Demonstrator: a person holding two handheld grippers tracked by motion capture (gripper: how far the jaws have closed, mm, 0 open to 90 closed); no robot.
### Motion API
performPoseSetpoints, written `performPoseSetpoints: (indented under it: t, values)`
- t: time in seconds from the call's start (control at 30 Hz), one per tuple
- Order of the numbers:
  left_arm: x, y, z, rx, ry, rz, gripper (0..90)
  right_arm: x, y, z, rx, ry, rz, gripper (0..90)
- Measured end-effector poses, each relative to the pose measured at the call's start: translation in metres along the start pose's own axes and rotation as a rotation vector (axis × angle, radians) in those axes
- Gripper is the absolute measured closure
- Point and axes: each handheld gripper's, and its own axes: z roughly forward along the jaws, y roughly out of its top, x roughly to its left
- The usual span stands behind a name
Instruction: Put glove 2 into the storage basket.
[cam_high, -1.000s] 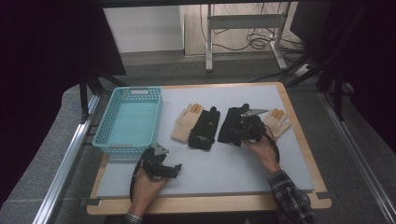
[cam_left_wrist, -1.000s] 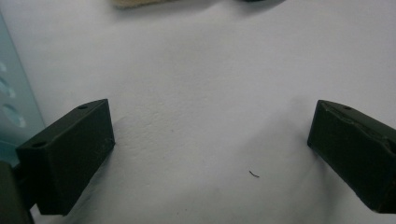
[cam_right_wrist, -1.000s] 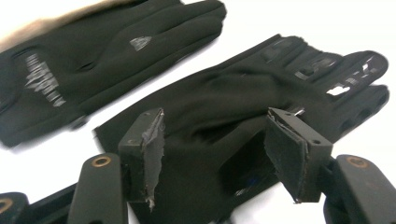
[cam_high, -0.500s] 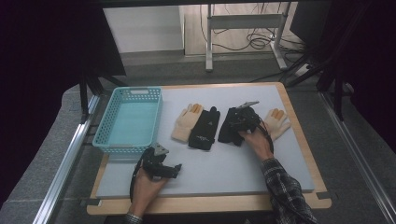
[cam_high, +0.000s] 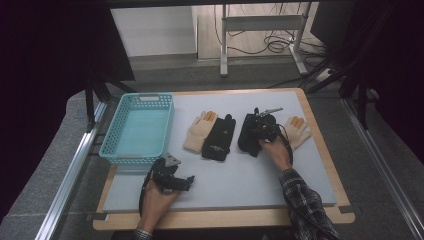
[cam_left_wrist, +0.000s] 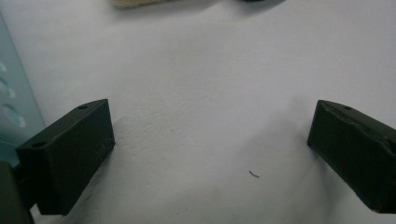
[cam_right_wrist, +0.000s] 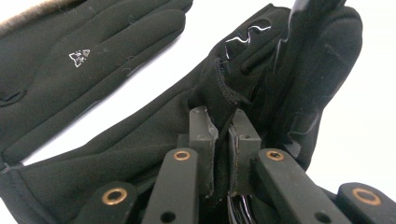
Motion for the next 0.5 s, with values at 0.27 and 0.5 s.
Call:
performPoseSetpoints:
  t: [0.27, 0.5]
  values:
    - [0.0, 0.0, 0.0, 0.0, 0.0, 0.0, 0.9, 0.008, 0.004, -0.029, -0.053, 0.007, -0.031, 82.2]
    - [0.0, 0.0, 0.0, 0.001, 0.001, 0.001, 0.8, 0.031, -0.001, -0.069, -0.106, 0.074, -0.056, 82.1]
